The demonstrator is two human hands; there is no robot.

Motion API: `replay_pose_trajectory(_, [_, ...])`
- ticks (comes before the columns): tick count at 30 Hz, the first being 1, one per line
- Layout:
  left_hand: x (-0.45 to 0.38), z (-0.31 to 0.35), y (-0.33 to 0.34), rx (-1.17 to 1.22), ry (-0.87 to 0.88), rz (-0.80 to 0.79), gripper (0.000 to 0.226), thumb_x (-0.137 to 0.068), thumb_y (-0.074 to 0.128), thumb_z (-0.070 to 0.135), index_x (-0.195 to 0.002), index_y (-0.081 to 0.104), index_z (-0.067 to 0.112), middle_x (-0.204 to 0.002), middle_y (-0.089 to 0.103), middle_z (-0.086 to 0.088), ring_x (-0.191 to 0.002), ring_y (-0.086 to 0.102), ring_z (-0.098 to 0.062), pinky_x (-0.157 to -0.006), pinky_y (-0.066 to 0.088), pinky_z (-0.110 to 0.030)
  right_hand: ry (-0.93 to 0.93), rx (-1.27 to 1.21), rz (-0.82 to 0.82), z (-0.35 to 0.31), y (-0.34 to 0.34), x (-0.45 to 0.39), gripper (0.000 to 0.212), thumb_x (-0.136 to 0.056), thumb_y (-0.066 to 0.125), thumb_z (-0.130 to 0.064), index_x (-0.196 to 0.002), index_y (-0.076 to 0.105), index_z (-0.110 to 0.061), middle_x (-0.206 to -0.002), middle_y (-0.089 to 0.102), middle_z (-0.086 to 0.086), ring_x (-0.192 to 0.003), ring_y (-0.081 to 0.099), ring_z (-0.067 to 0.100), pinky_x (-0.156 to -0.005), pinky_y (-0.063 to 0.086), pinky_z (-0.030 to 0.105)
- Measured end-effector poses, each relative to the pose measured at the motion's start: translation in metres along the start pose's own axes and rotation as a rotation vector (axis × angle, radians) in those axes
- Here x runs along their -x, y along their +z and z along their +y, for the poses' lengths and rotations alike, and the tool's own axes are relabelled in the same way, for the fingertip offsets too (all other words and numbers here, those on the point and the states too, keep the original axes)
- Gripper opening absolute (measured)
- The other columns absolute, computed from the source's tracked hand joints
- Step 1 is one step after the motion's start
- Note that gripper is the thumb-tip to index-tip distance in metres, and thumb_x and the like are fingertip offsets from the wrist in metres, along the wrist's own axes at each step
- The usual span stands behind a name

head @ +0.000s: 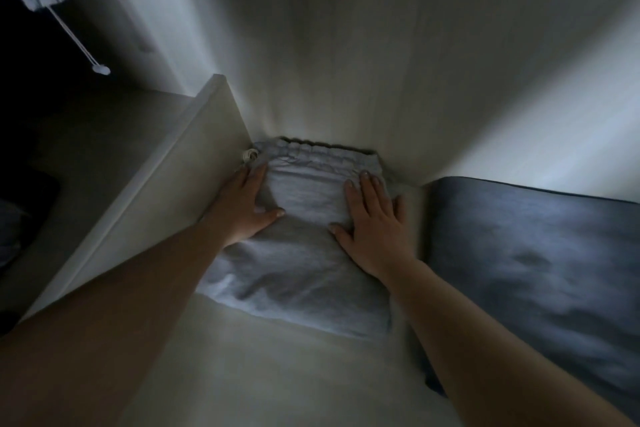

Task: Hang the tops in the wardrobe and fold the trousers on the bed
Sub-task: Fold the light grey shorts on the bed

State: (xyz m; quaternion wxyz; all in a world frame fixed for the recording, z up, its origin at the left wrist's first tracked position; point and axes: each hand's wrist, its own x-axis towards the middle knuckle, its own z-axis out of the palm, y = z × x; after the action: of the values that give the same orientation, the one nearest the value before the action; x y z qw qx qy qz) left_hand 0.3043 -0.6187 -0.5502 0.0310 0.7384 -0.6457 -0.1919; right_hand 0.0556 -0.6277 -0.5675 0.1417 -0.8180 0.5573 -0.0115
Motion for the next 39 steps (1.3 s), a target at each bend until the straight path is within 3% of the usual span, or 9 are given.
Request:
replay_pose_trajectory(3, [0.041, 0.011, 0.002, -0.008, 0.048, 0.242, 0.080, -0.086, 0.060, 0.047, -0.146, 0.033, 0.002, -0.148, 0.036, -0.024, -0.136, 0.036, -0.040, -0.112, 0.032, -0.047, -0.019, -0.062, 0.074, -0.026, -0.011, 0.020, 0.078, -0.089, 0.035, -0.061, -0.152, 0.012, -0.019, -0.161, 0.001, 0.007, -0.148, -0.003, 0.022, -0.116, 0.006, 0.058])
replay_pose_trajectory(6, [0.093, 0.013, 0.022, -0.059, 0.132, 0.402, 0.073, -0.089, 0.041, 0.053, -0.130, 0.052, -0.007, -0.131, 0.053, -0.030, -0.119, 0.052, -0.047, -0.099, 0.042, -0.058, -0.205, -0.002, 0.216, -0.039, -0.004, 0.058, 0.074, -0.082, 0.043, -0.059, -0.141, 0.044, -0.014, -0.151, 0.035, 0.014, -0.140, 0.033, 0.029, -0.107, 0.028, 0.063])
replay_pose_trajectory(11, [0.135, -0.001, 0.048, -0.210, -0.025, 0.184, 0.083, -0.096, 0.009, 0.059, -0.133, 0.051, -0.003, -0.139, 0.044, -0.030, -0.126, 0.046, -0.049, -0.099, 0.042, -0.059, -0.235, 0.049, 0.192, -0.016, 0.027, 0.086, 0.065, -0.083, 0.042, -0.055, -0.130, 0.059, -0.013, -0.140, 0.049, 0.019, -0.125, 0.051, 0.036, -0.099, 0.039, 0.060])
replay_pose_trajectory(17, [0.128, 0.005, 0.040, -0.219, -0.178, 0.101, 0.071, -0.091, 0.025, 0.058, -0.149, 0.032, 0.016, -0.156, 0.027, -0.012, -0.143, 0.026, -0.030, -0.114, 0.023, -0.043, -0.161, 0.011, -0.058, -0.018, 0.012, 0.076, 0.060, -0.091, 0.041, -0.052, -0.143, 0.039, -0.022, -0.155, 0.029, 0.008, -0.142, 0.028, 0.027, -0.116, 0.020, 0.042])
replay_pose_trajectory(20, [0.136, 0.014, 0.024, 0.127, -0.226, 0.169, 0.047, -0.096, 0.052, 0.034, -0.139, 0.047, 0.015, -0.144, 0.047, -0.008, -0.134, 0.042, -0.022, -0.108, 0.032, -0.031, -0.040, -0.377, 0.011, -0.027, -0.017, 0.080, 0.021, -0.091, 0.051, -0.025, -0.103, 0.066, -0.017, -0.113, 0.066, 0.005, -0.106, 0.060, 0.024, -0.089, 0.046, 0.033])
replay_pose_trajectory(22, [0.152, 0.026, 0.010, 0.351, -0.240, 0.252, 0.035, -0.093, 0.059, 0.022, -0.127, 0.061, 0.011, -0.131, 0.060, -0.009, -0.122, 0.054, -0.024, -0.100, 0.037, -0.027, 0.079, -0.633, 0.085, -0.032, -0.039, 0.090, 0.013, -0.090, 0.057, -0.017, -0.093, 0.070, -0.016, -0.095, 0.071, 0.002, -0.090, 0.065, 0.018, -0.082, 0.049, 0.031])
replay_pose_trajectory(29, [0.236, 0.061, -0.025, 0.515, -0.181, 0.327, 0.021, -0.094, 0.058, 0.013, -0.110, 0.070, 0.008, -0.112, 0.068, -0.003, -0.104, 0.060, -0.015, -0.083, 0.034, -0.010, 0.062, -0.914, 0.115, -0.064, -0.097, 0.167, 0.016, -0.087, 0.062, -0.008, -0.083, 0.066, -0.024, -0.077, 0.066, -0.008, -0.074, 0.060, 0.005, -0.063, 0.040, 0.002])
replay_pose_trajectory(35, [0.338, 0.100, -0.078, 1.088, -0.280, 0.486, 0.010, -0.090, 0.062, 0.003, -0.091, 0.067, 0.011, -0.091, 0.066, -0.006, -0.087, 0.058, -0.017, -0.071, 0.044, -0.014, 0.001, -1.018, 0.058, -0.110, -0.155, 0.256, 0.014, -0.091, 0.057, -0.009, -0.094, 0.067, -0.018, -0.079, 0.068, -0.003, -0.075, 0.064, 0.006, -0.069, 0.048, 0.020])
replay_pose_trajectory(39, [0.427, 0.108, -0.114, 1.095, -0.232, 0.543, 0.014, -0.094, 0.058, 0.016, -0.090, 0.066, 0.027, -0.090, 0.066, 0.008, -0.086, 0.059, -0.009, -0.075, 0.043, -0.023, -0.174, -1.047, 0.031, -0.159, -0.193, 0.325, 0.025, -0.090, 0.057, -0.006, -0.083, 0.063, -0.029, -0.079, 0.068, -0.004, -0.068, 0.065, -0.004, -0.066, 0.049, 0.012])
